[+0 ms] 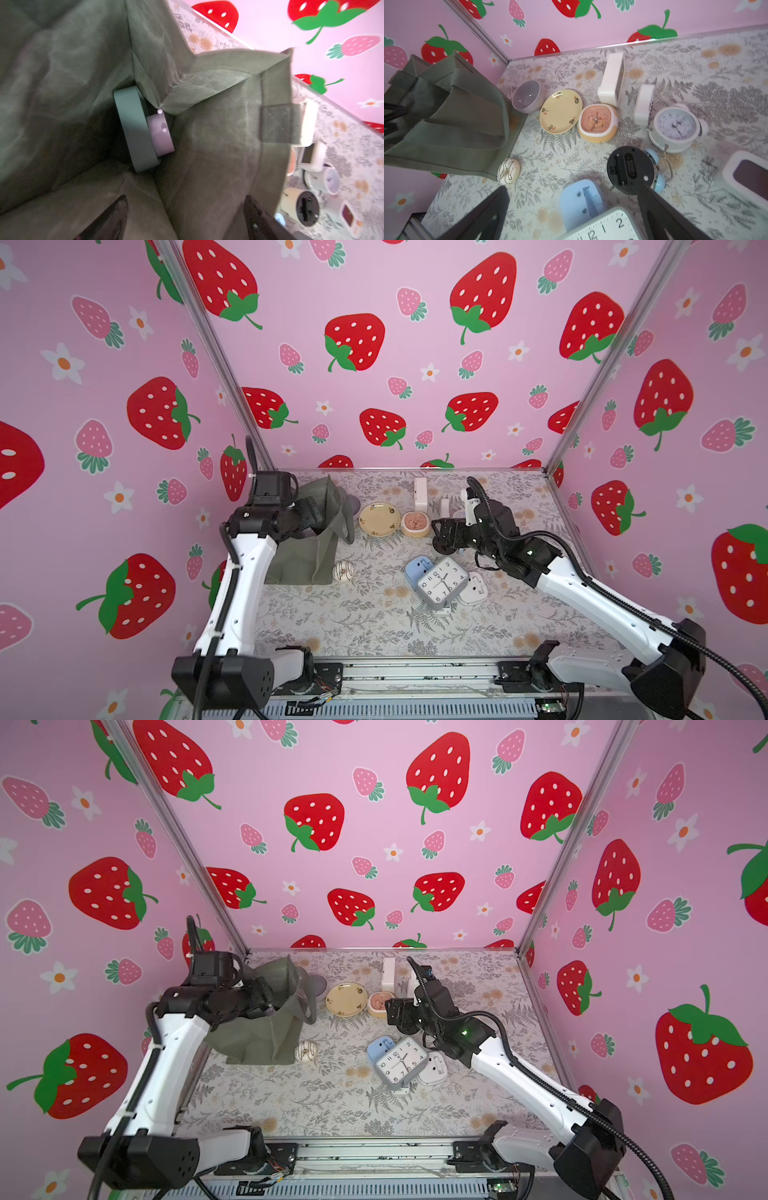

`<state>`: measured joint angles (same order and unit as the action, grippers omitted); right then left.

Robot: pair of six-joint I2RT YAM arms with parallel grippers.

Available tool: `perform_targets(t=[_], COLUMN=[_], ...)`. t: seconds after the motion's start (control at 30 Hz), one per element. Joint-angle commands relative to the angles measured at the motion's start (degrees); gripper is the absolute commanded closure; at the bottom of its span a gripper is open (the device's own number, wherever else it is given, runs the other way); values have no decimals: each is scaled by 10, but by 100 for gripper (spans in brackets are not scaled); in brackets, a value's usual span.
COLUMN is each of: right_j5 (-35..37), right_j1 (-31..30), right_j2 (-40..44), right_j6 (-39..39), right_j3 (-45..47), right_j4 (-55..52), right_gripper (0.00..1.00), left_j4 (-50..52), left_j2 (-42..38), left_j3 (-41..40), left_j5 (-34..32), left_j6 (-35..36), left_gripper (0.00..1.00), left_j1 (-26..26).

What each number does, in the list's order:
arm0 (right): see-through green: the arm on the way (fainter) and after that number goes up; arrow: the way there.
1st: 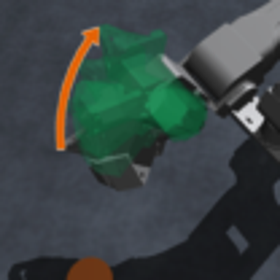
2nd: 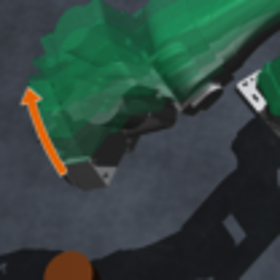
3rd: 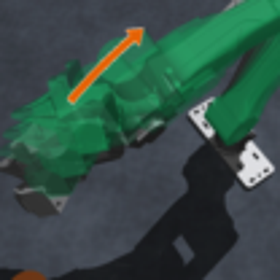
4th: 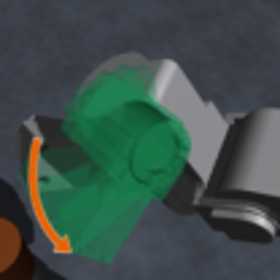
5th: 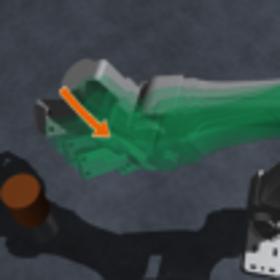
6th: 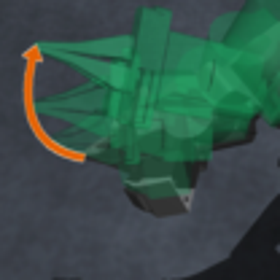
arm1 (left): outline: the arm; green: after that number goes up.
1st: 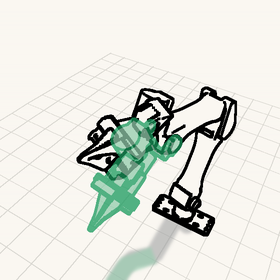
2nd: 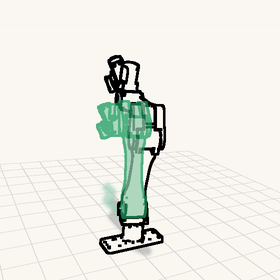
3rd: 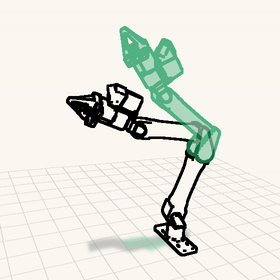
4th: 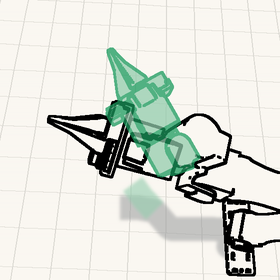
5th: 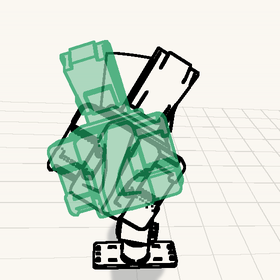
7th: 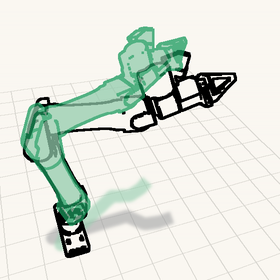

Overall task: Put the alarm clock into the canvas bag
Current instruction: Place the alarm at the canvas bag, then pick up the alarm from the center of the board.

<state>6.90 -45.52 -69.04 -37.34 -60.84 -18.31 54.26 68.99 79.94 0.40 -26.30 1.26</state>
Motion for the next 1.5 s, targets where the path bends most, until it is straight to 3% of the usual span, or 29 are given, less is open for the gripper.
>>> perform_targets(t=[0.0,0.23,0.37,0.53,0.73,0.83,0.97,1.13,1.33,1.47], right_j5=[-17,-55,-162,-292,-428,-480,-503,-523,-531,-518], right_j1=[11,32,73,143,248,262,263,261,253,229], right_j2=[13,14,33,116,152,144,149,155,209,209], right_j6=[-57,-70,-102,-138,-120,-125,-161,-171,-312,-347], right_j3=[0,2,44,152,246,271,324,364,471,498], right_j4=[-83,-182,-195,-109,-62,-34,41,67,236,287], right_gripper=[0,0,2,10,14,14,12,12,15,19], left_j4=[71,110,84,40,7,-9,-60,-149,-242,-282], left_j2=[-67,-145,-151,-134,-115,-93,-48,6,63,115], left_j3=[-17,-19,-20,-9,3,-18,-51,-104,-167,-171], left_j5=[25,56,146,258,252,226,201,245,288,324], left_j6=[-60,-71,-85,-115,-89,-107,-115,-116,-92,-76], left_gripper=[11,10,11,15,16,18,21,25,29,34], left_j1=[3,3,3,-16,-139,-210,-290,-311,-321,-328])
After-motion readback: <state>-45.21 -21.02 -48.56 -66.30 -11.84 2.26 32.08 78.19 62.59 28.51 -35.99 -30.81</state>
